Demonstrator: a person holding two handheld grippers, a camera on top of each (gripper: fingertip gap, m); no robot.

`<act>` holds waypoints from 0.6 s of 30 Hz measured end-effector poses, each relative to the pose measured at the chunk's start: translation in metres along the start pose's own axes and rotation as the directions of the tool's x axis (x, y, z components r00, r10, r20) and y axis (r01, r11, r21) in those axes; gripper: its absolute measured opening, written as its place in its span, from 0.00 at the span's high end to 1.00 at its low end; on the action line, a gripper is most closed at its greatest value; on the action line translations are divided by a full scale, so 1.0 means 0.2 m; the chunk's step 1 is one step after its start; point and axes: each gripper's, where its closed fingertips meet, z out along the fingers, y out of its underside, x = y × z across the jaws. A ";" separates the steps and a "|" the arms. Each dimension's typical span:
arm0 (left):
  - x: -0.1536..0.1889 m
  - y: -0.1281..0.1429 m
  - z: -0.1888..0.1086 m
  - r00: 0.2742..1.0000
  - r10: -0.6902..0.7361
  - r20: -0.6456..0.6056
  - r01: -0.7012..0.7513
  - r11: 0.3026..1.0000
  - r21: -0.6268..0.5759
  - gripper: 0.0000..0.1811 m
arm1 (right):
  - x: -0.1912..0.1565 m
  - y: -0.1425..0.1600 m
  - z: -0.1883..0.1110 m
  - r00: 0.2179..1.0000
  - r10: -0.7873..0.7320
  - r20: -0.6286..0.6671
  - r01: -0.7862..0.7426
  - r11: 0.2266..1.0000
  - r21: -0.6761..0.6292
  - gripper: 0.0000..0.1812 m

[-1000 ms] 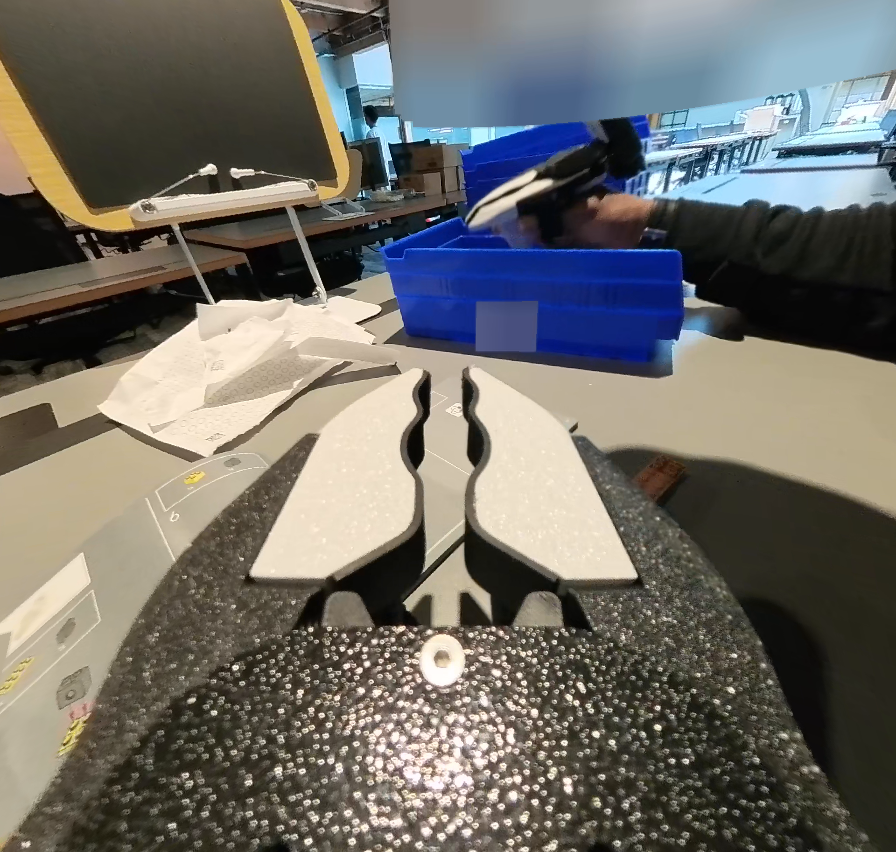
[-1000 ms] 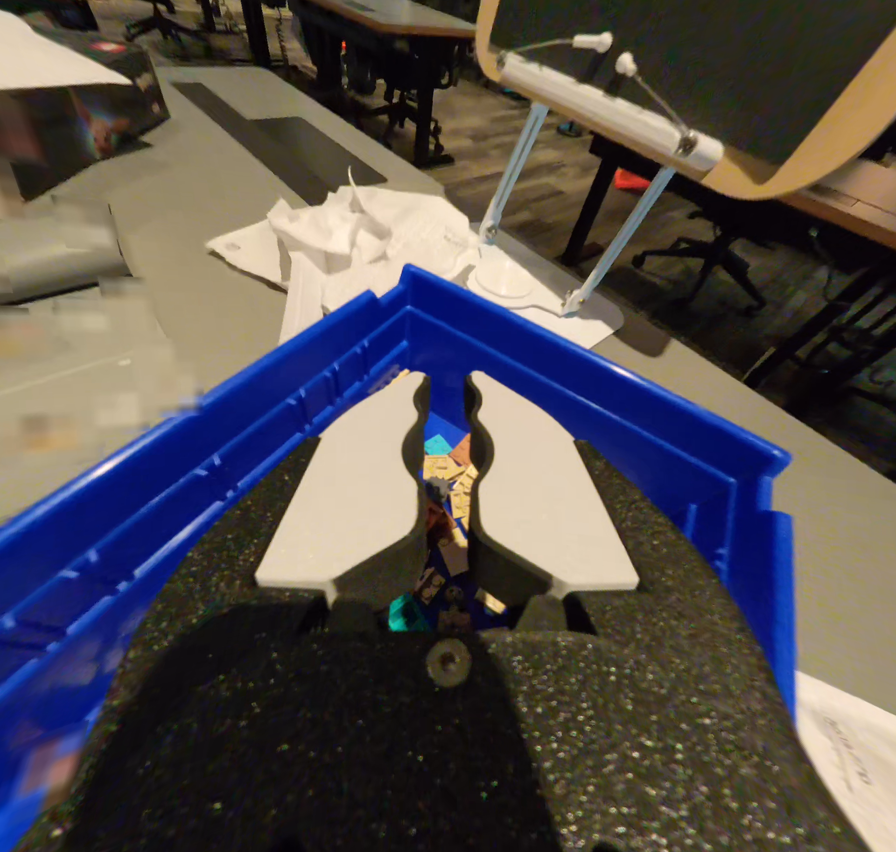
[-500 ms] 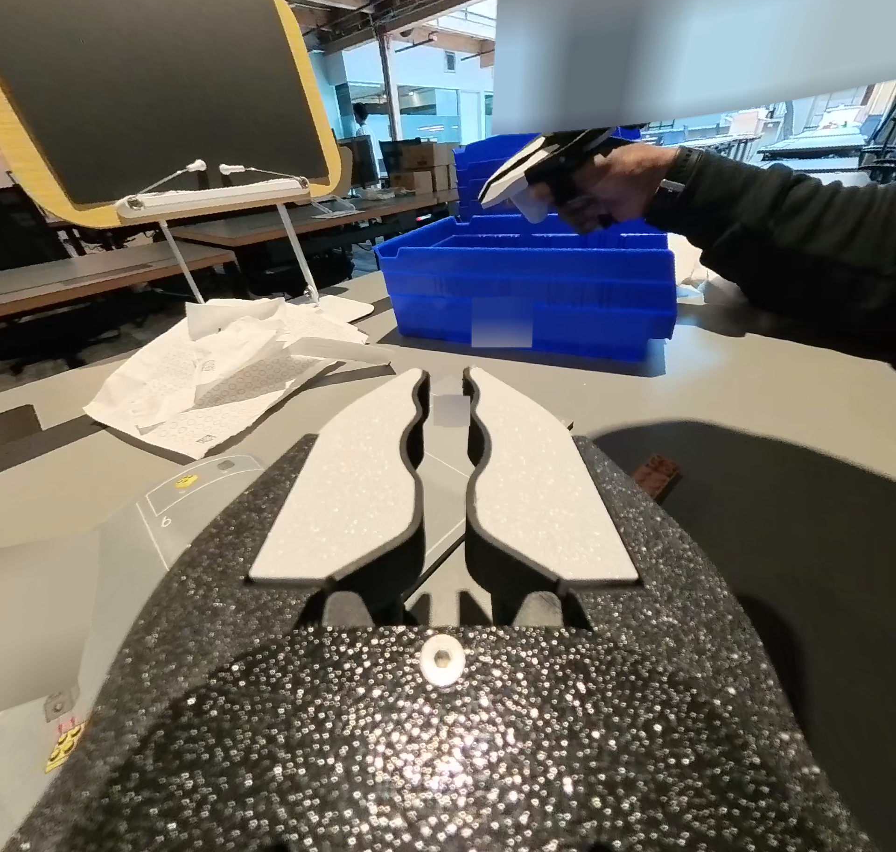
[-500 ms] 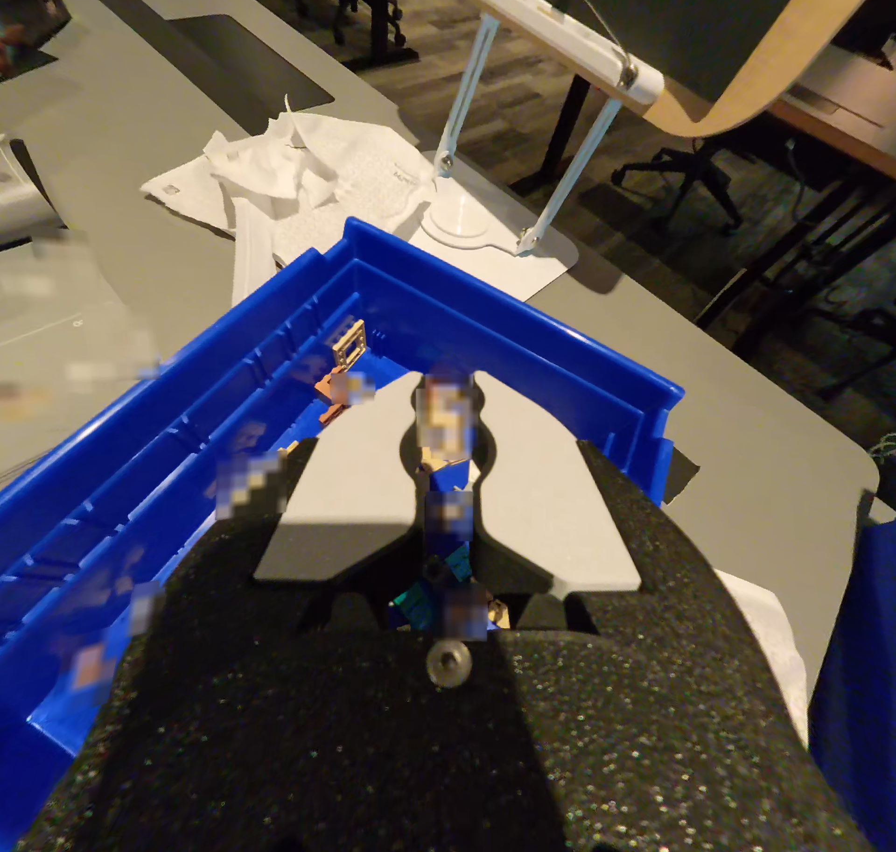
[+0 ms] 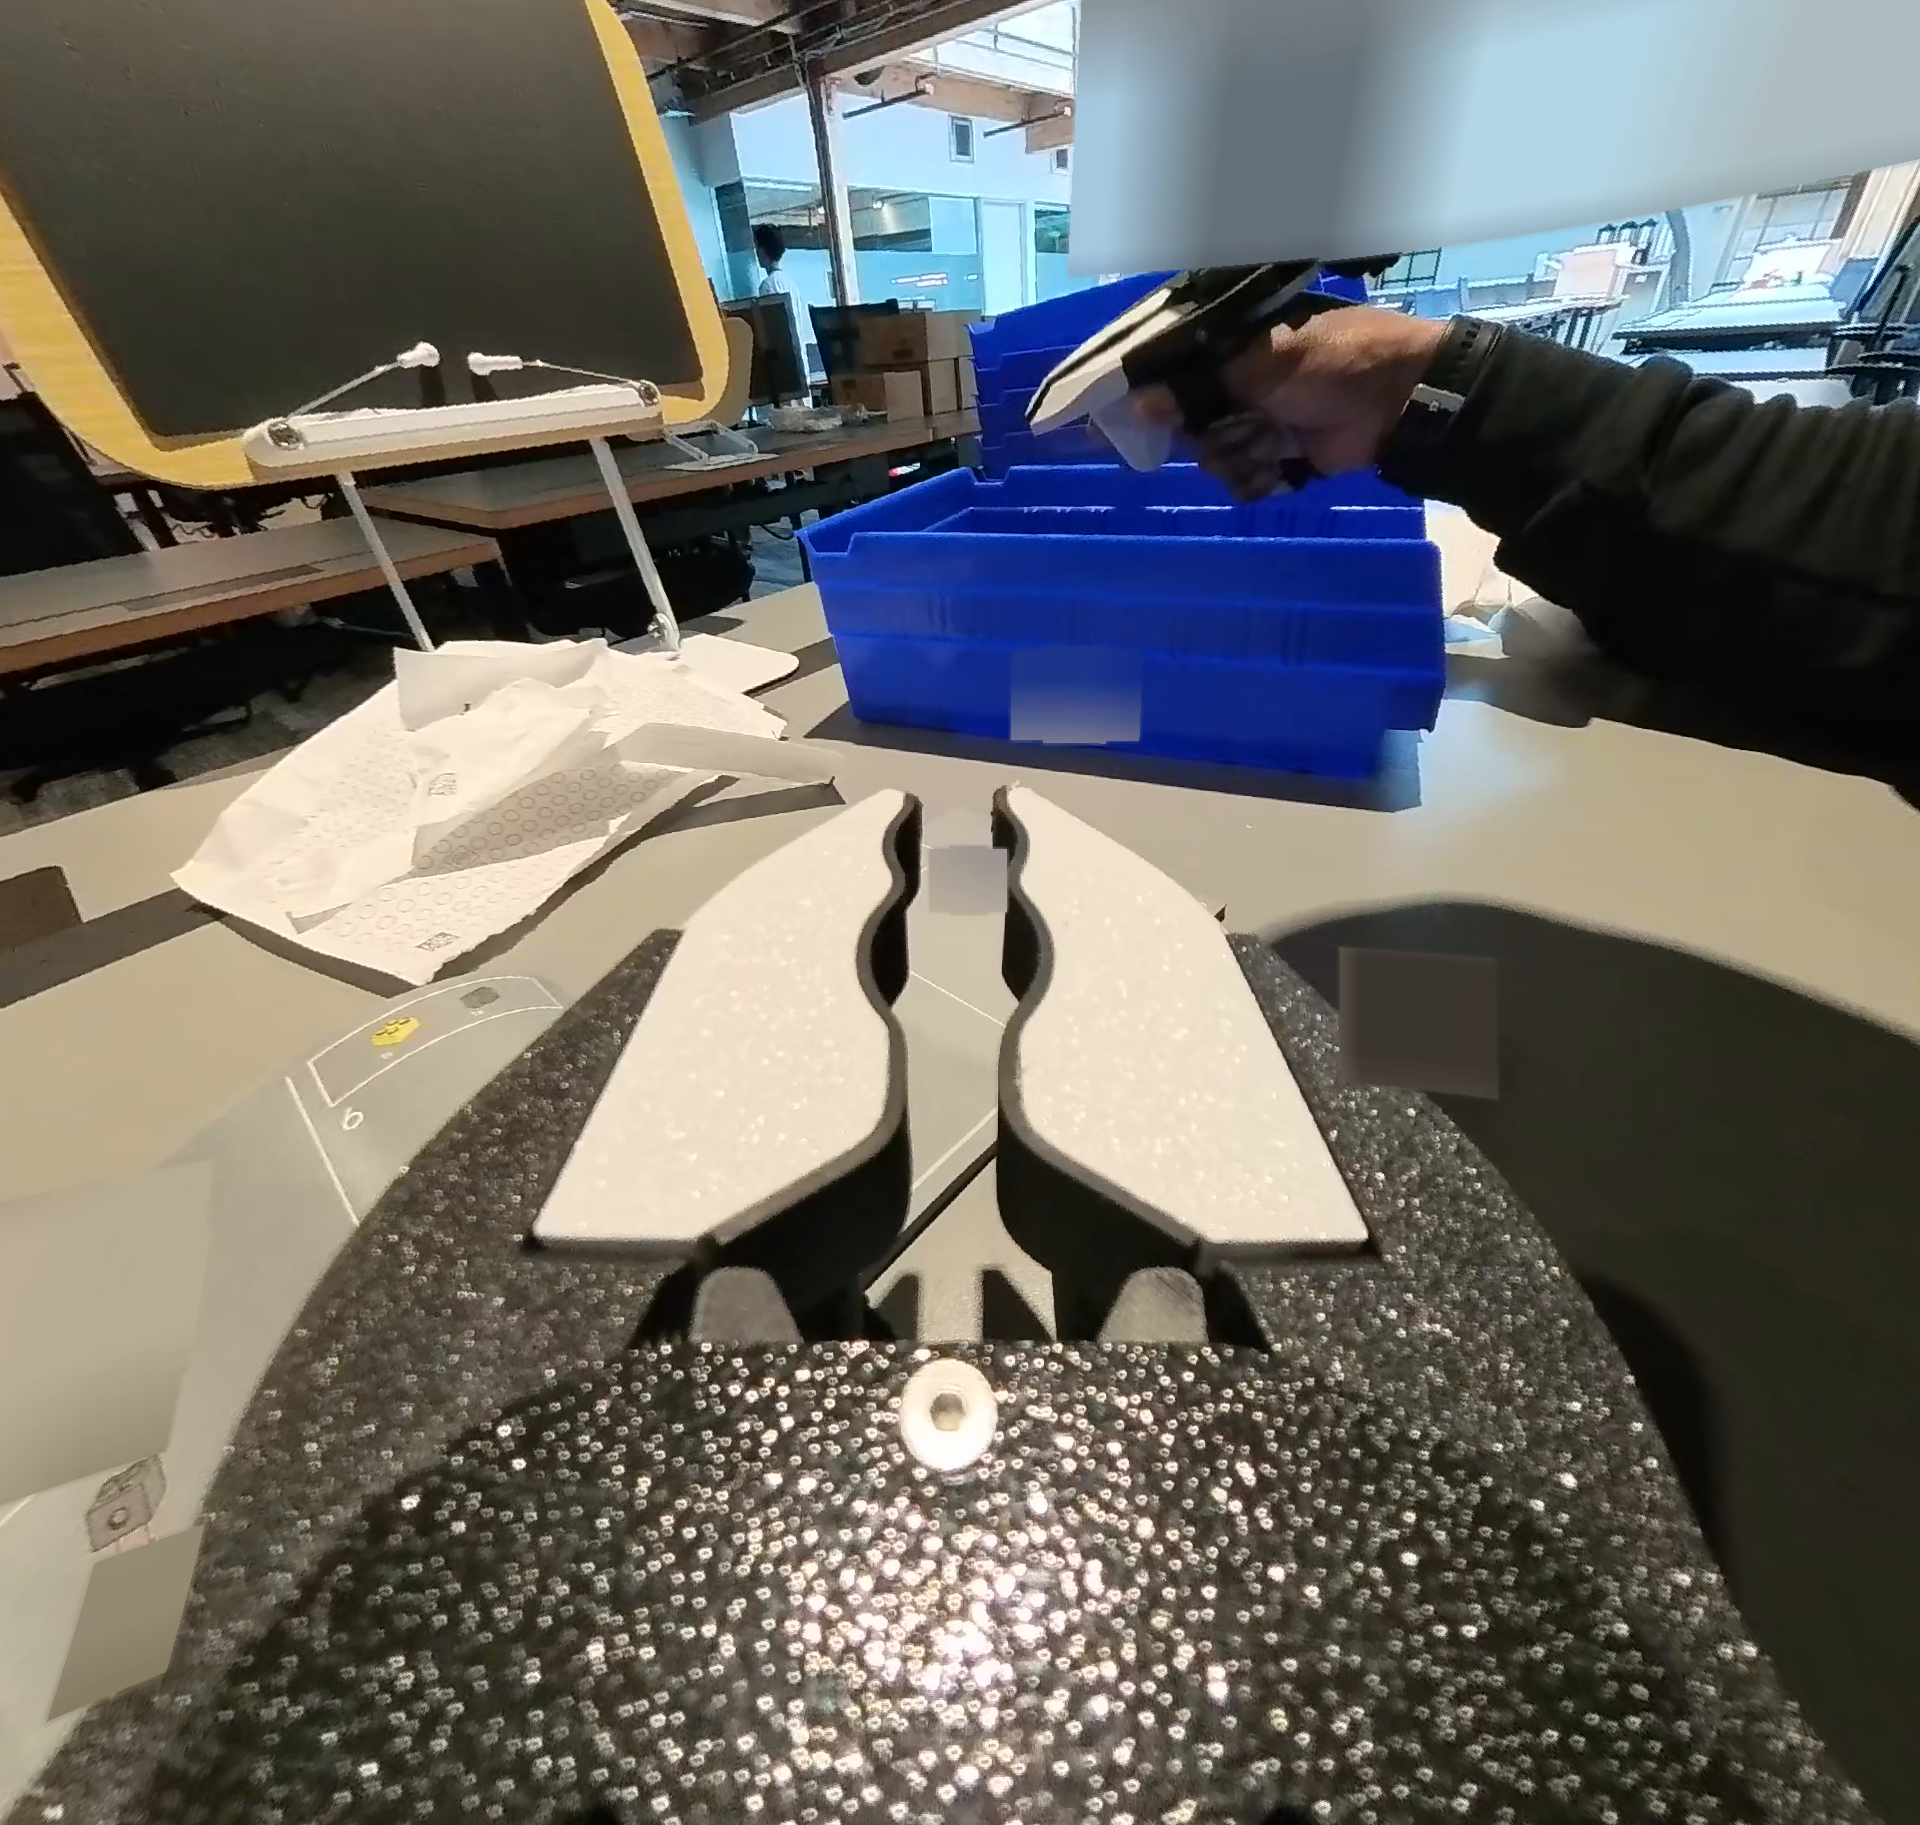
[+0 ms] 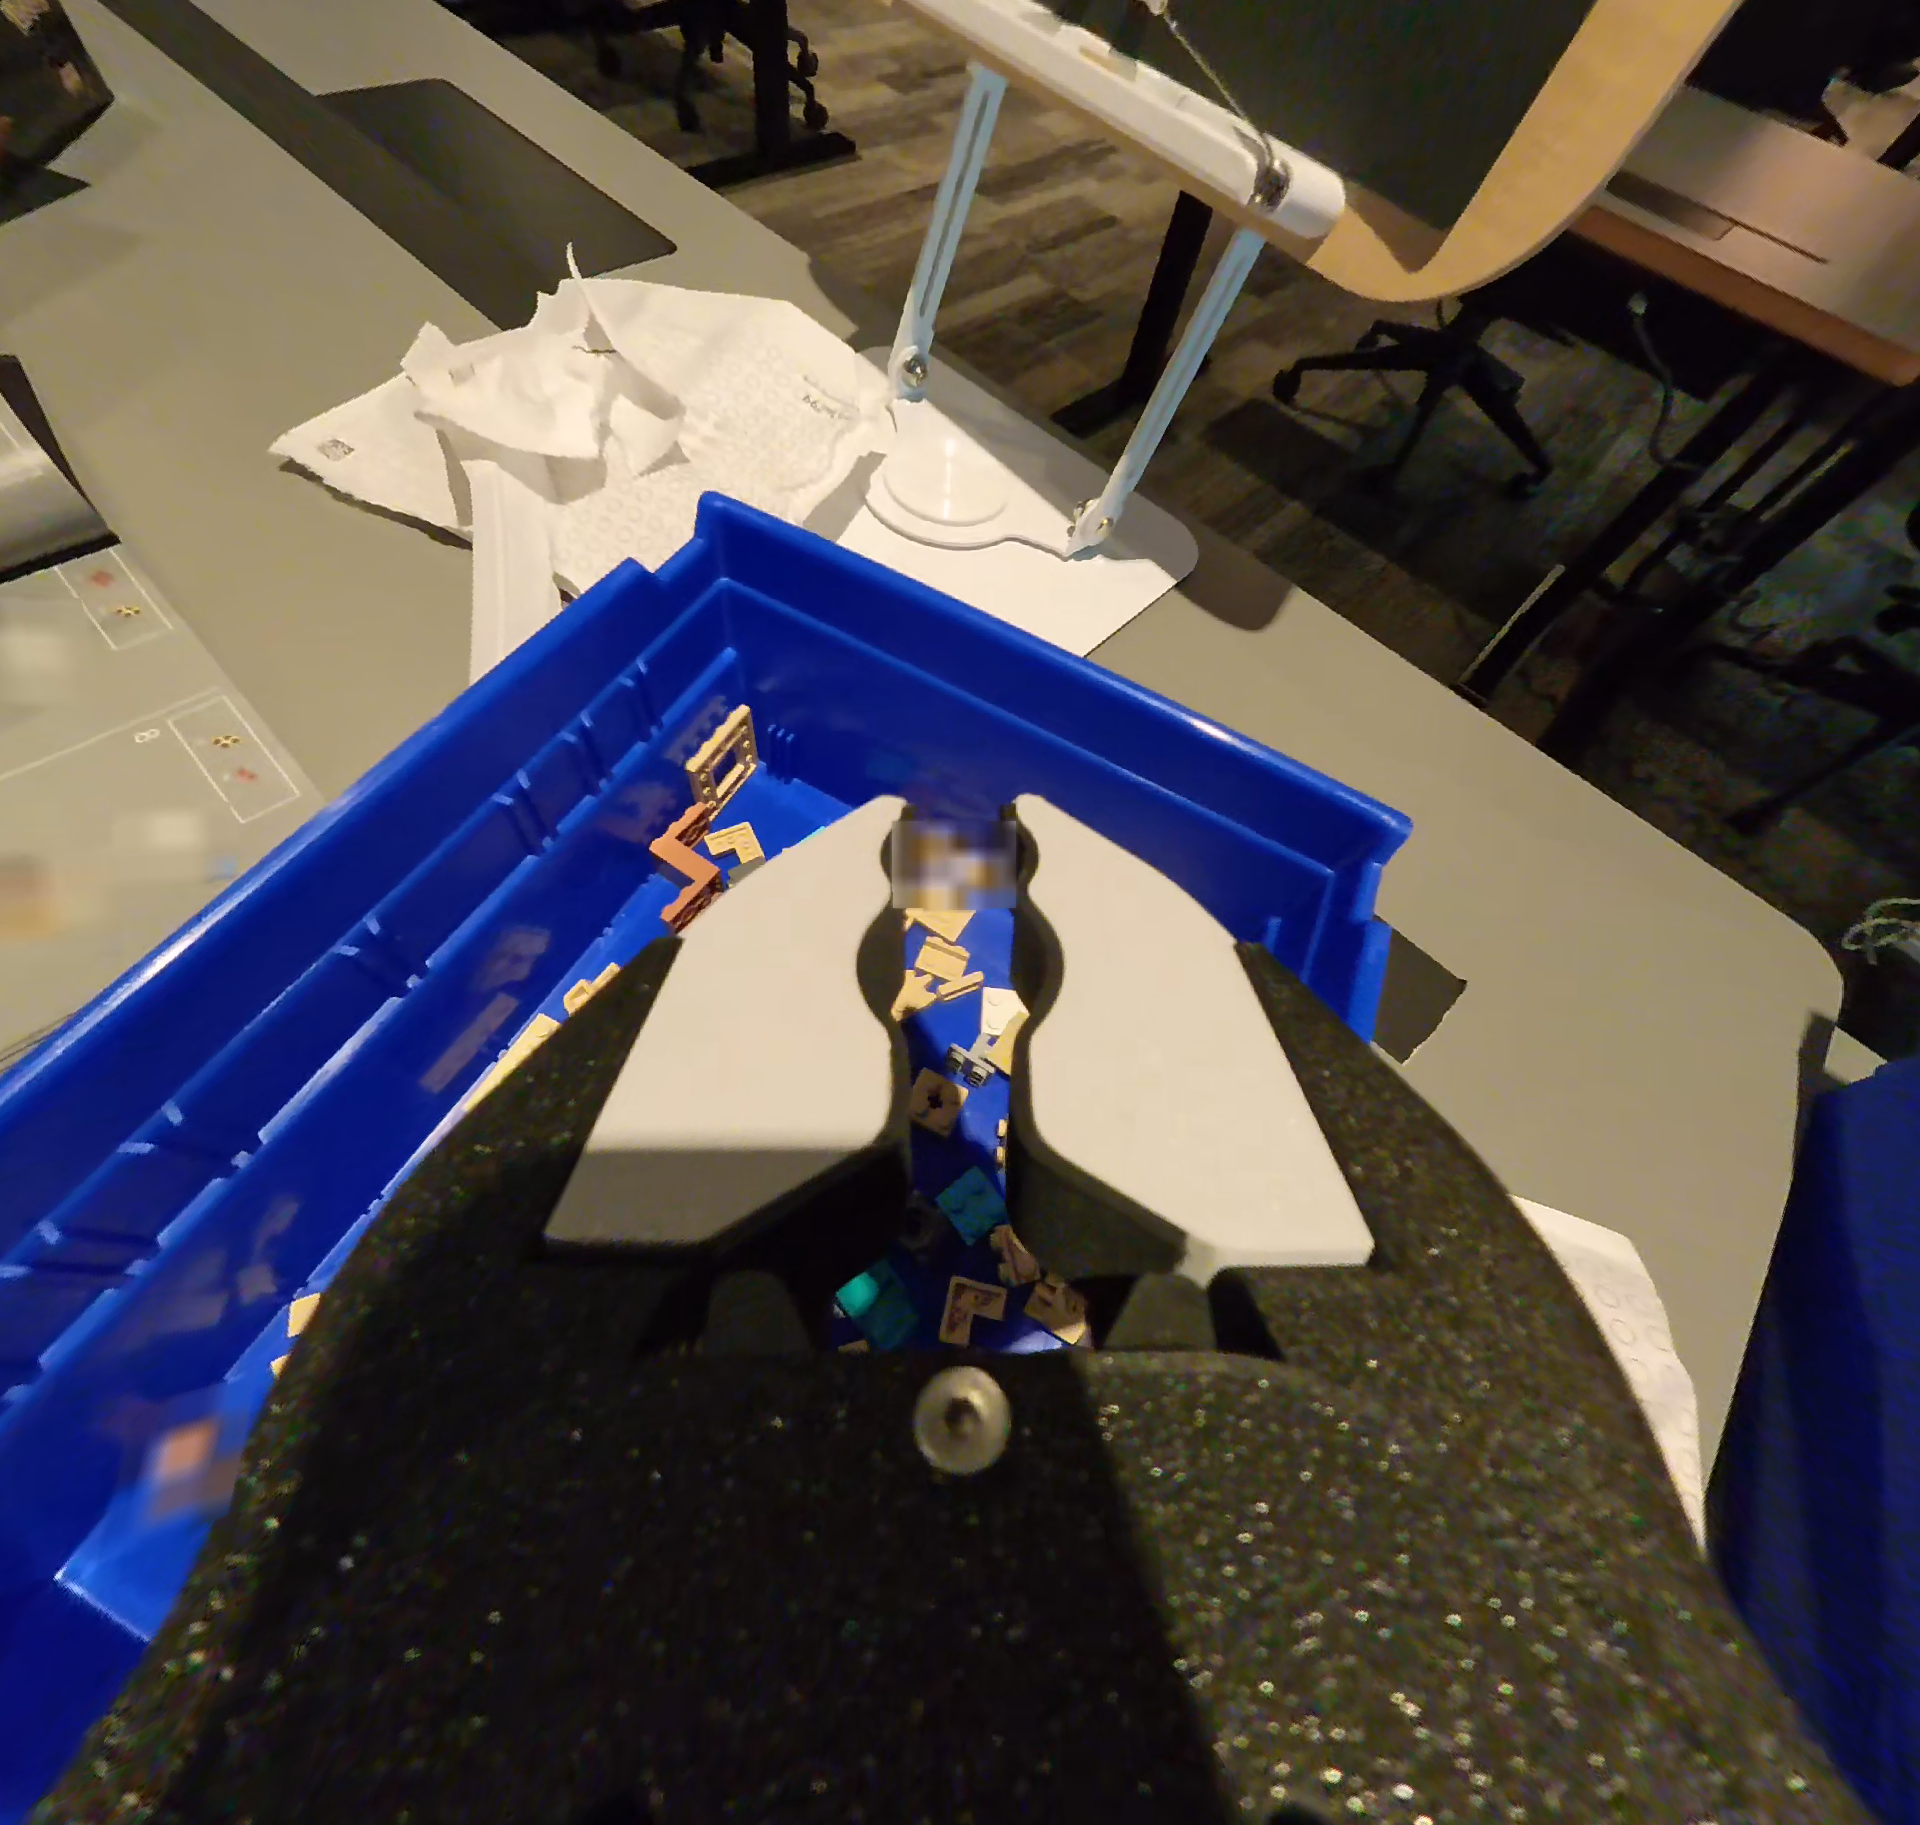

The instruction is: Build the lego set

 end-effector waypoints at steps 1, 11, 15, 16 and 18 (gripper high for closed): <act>0.00 0.00 0.00 1.000 0.000 0.000 0.000 1.000 0.000 0.93 | 0.00 0.00 0.00 1.000 0.002 -0.001 -0.002 1.000 0.001 0.92; 0.00 0.00 0.00 1.000 0.000 -0.002 0.000 1.000 -0.001 0.93 | 0.02 -0.01 -0.02 1.000 0.000 -0.011 0.000 1.000 0.003 0.92; 0.00 0.00 0.00 1.000 -0.001 -0.004 0.001 1.000 -0.002 0.93 | 0.04 -0.01 -0.04 1.000 -0.004 -0.019 0.004 1.000 0.002 0.92; 0.00 0.00 0.00 1.000 -0.001 -0.004 0.001 1.000 -0.002 0.93 | 0.04 -0.02 -0.05 1.000 -0.003 -0.019 0.003 1.000 0.003 0.92; 0.00 0.00 0.00 1.000 -0.003 -0.004 0.003 1.000 -0.002 0.93 | 0.04 -0.02 -0.05 1.000 -0.002 -0.019 0.002 1.000 0.004 0.92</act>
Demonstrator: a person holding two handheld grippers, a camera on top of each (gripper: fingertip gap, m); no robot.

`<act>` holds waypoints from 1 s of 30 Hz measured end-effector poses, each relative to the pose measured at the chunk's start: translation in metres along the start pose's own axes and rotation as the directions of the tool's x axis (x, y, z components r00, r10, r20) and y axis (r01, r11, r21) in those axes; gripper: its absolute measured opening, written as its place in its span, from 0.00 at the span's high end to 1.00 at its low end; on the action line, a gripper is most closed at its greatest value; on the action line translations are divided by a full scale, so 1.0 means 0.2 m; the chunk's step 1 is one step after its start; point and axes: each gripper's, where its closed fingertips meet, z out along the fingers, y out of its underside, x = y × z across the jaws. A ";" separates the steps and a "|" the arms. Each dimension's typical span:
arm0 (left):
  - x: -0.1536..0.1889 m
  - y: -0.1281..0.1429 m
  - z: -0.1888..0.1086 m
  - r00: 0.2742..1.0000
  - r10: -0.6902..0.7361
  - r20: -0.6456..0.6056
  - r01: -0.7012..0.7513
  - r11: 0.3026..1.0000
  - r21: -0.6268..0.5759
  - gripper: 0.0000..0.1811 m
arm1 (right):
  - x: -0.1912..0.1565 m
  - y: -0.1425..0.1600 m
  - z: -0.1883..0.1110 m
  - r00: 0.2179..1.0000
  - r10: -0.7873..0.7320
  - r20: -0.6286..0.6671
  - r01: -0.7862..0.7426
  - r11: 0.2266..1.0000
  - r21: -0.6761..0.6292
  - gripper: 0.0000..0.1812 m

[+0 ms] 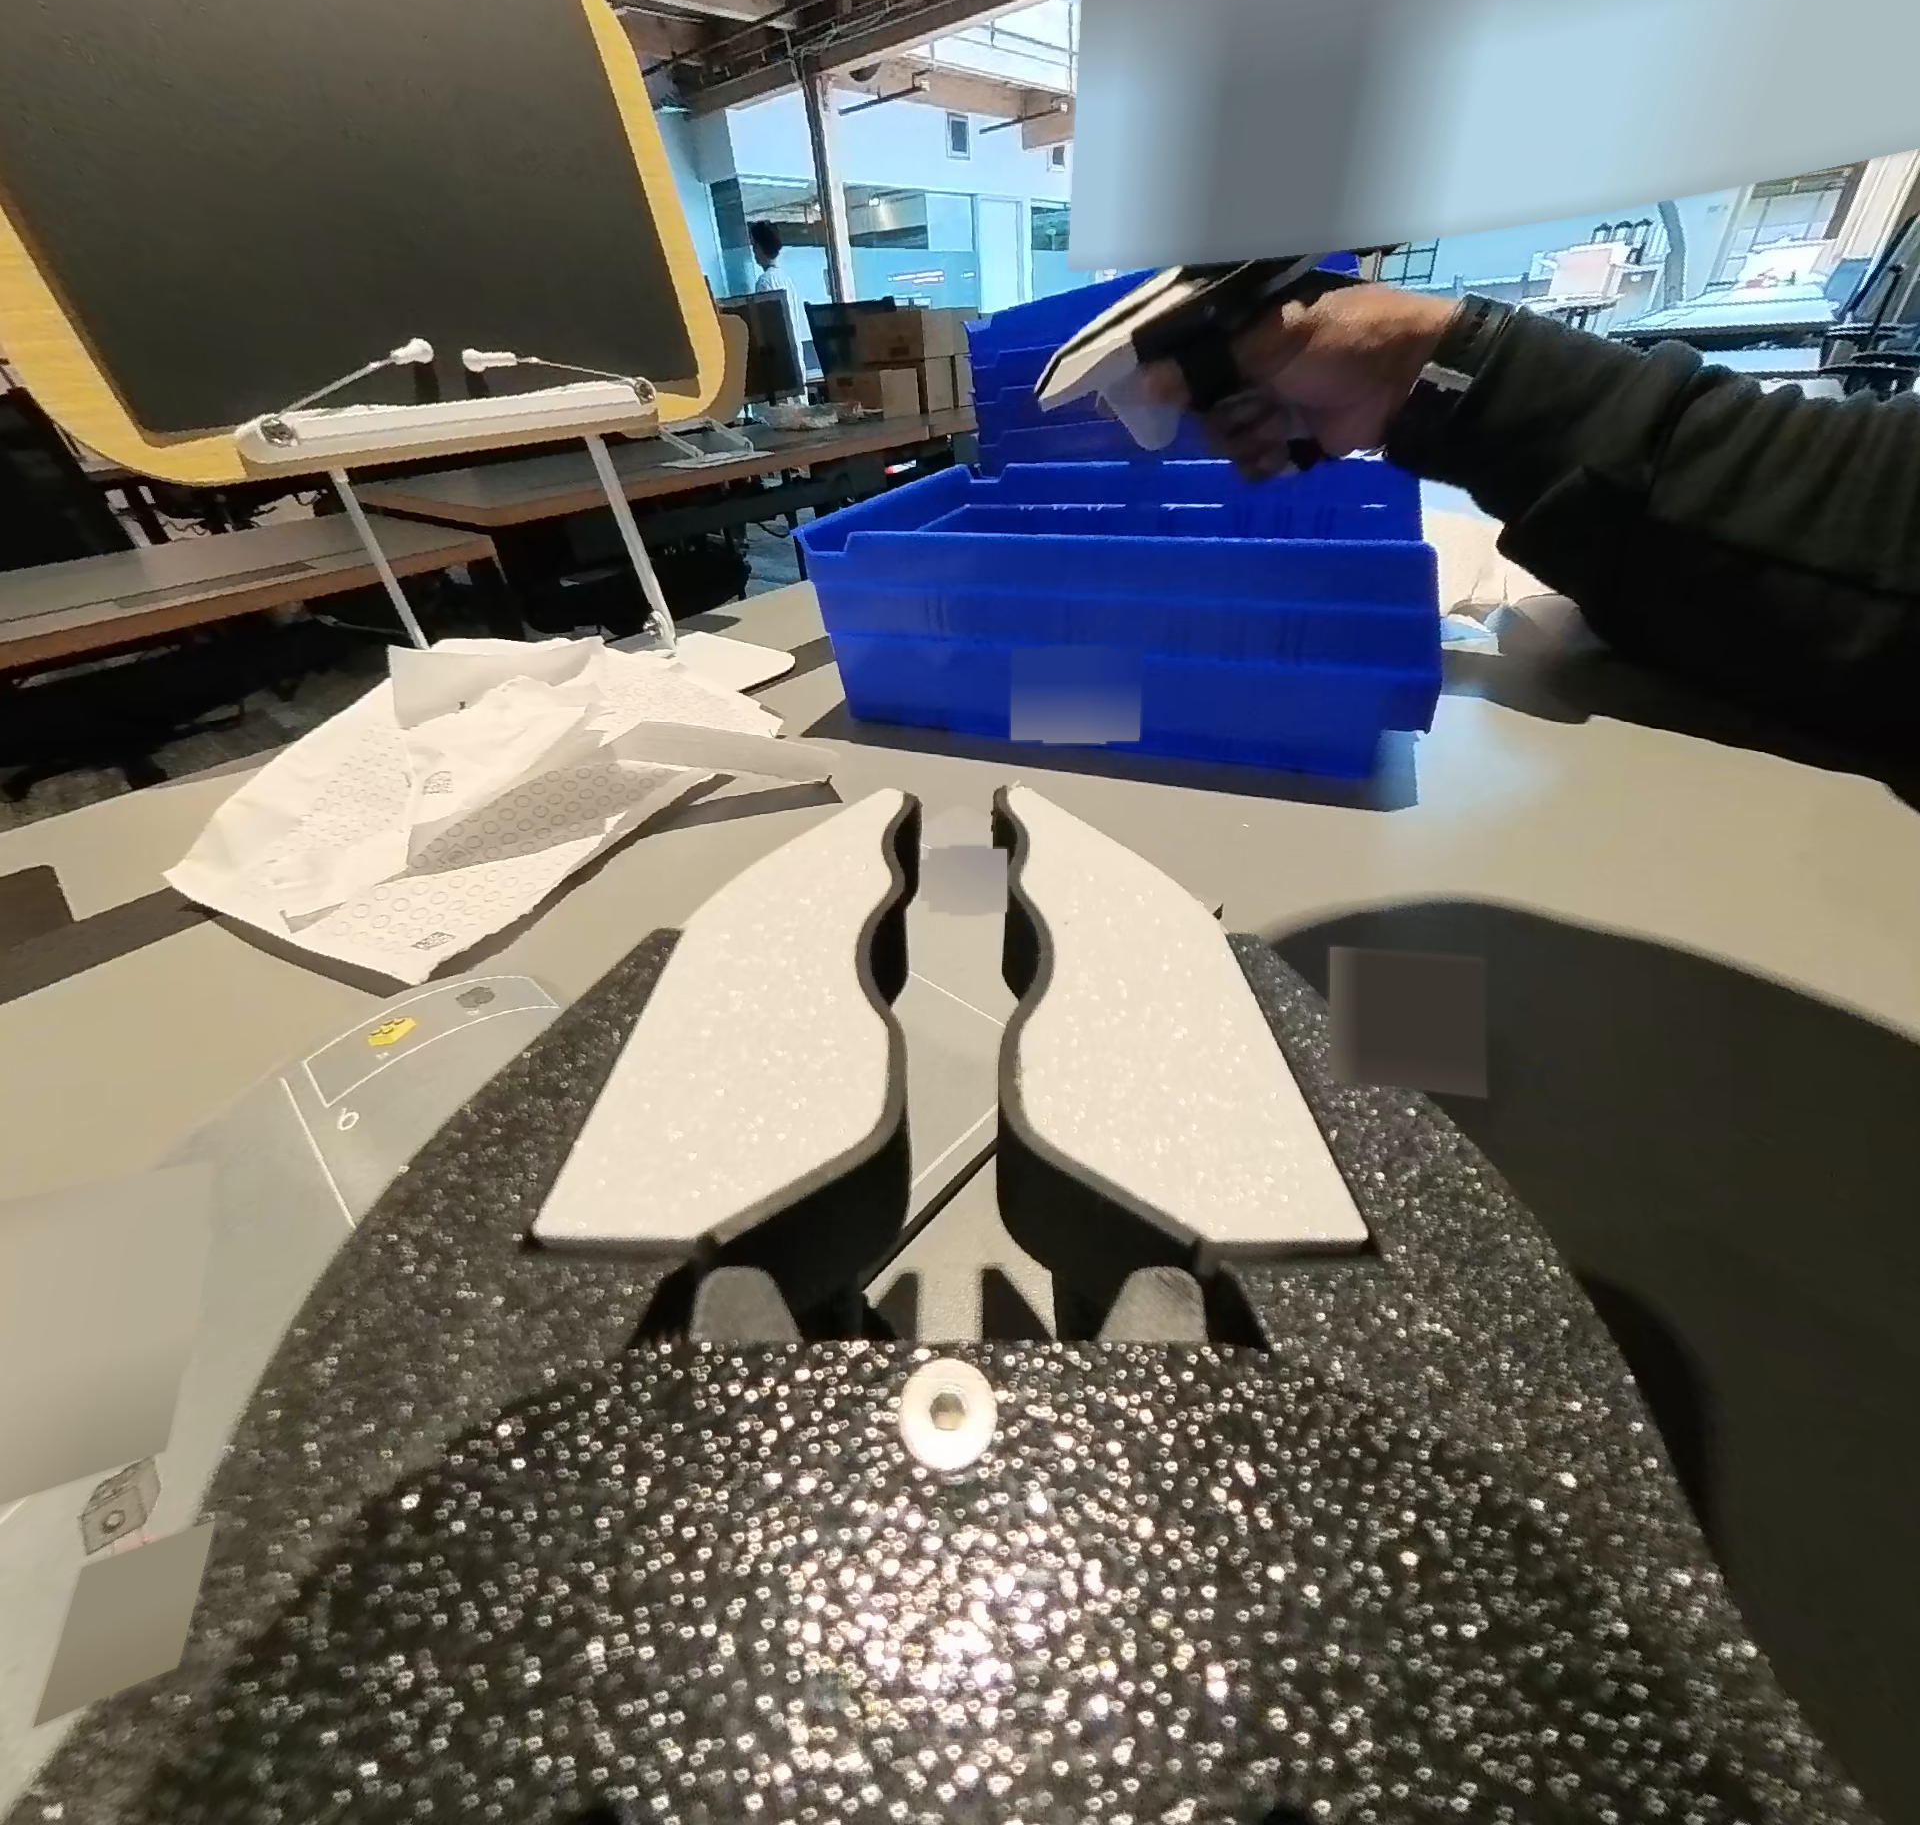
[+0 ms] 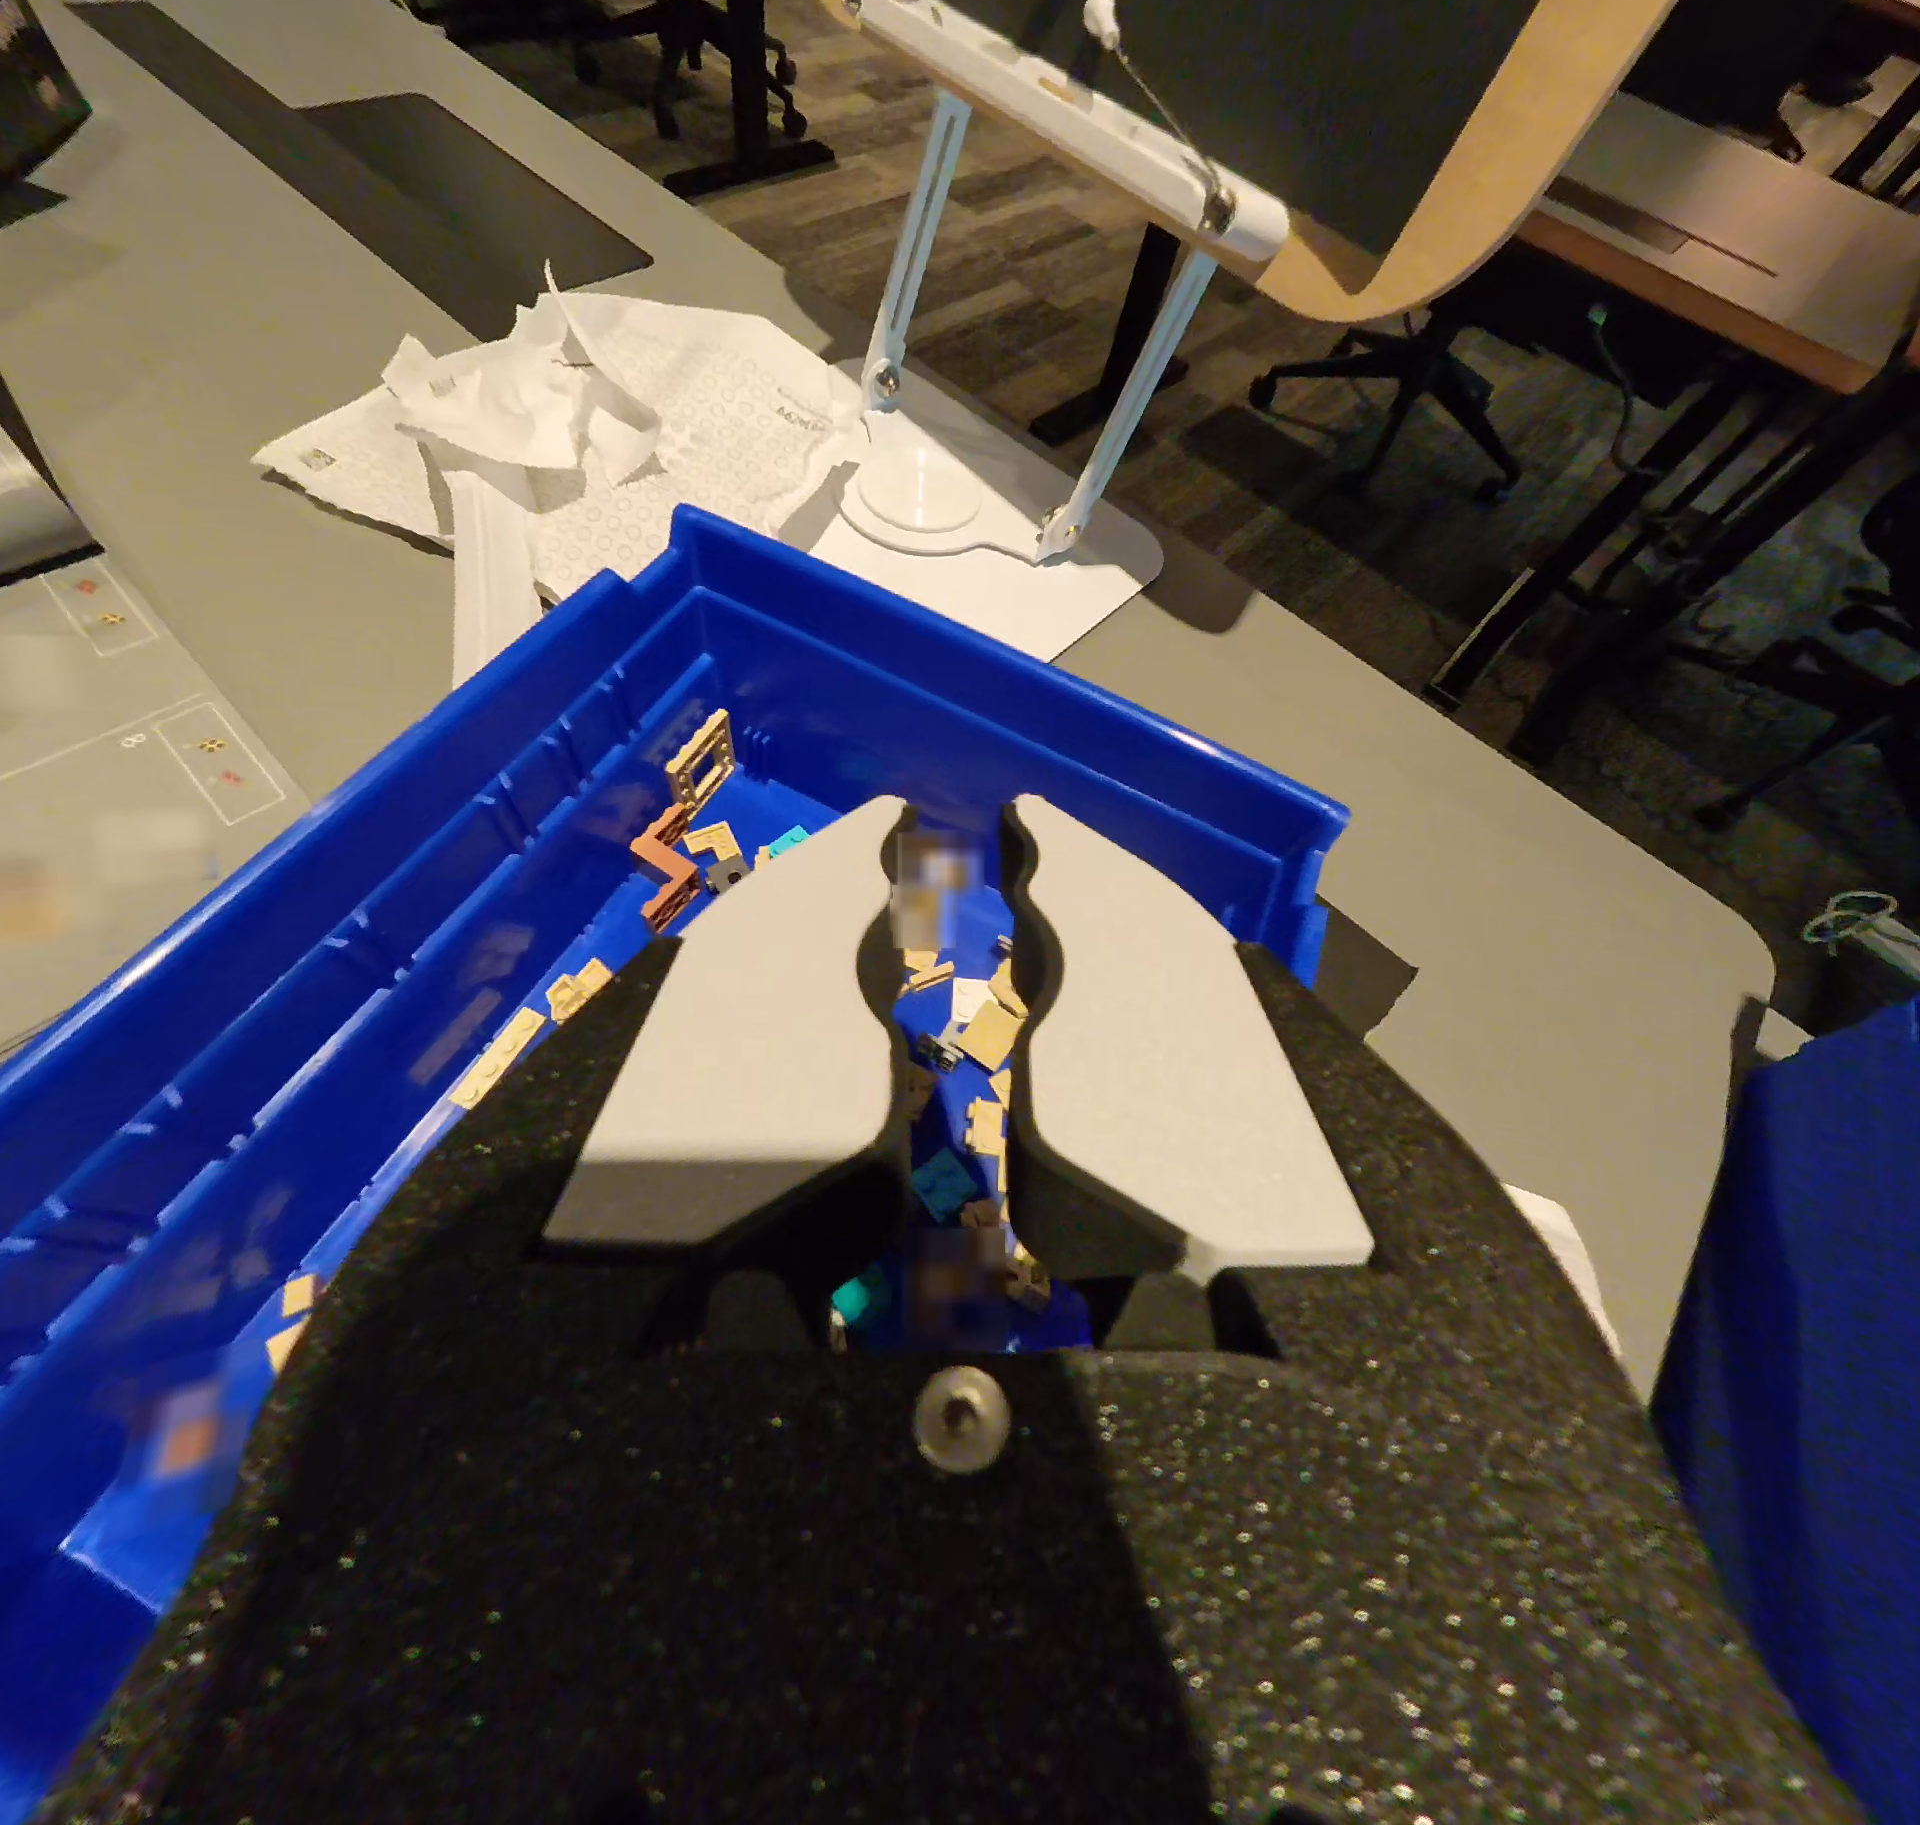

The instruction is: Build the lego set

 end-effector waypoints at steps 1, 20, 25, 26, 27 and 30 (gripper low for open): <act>0.00 0.00 0.00 1.000 -0.001 0.000 0.001 1.000 0.000 0.93 | 0.00 0.00 0.00 1.000 -0.002 0.000 0.002 1.000 -0.002 0.92; 0.06 0.02 -0.02 0.993 0.116 0.004 -0.116 0.993 -0.036 0.92 | -0.06 0.15 0.11 0.921 -0.389 -0.026 0.357 0.869 -0.343 0.89; 0.07 0.04 -0.02 0.993 0.120 -0.003 -0.120 0.991 -0.053 0.92 | -0.05 0.18 0.15 0.952 -0.300 -0.051 0.262 0.893 -0.365 0.89; 0.07 0.04 -0.01 0.992 0.122 -0.004 -0.122 0.991 -0.057 0.92 | -0.04 0.19 0.15 0.953 -0.297 -0.058 0.255 0.892 -0.374 0.89; 0.07 0.04 -0.01 0.992 0.125 -0.006 -0.125 0.990 -0.059 0.92 | -0.04 0.20 0.15 0.954 -0.294 -0.062 0.249 0.891 -0.380 0.89; 0.07 0.04 -0.01 0.992 0.125 -0.009 -0.125 0.990 -0.064 0.92 | -0.04 0.21 0.16 0.959 -0.278 -0.059 0.237 0.896 -0.376 0.89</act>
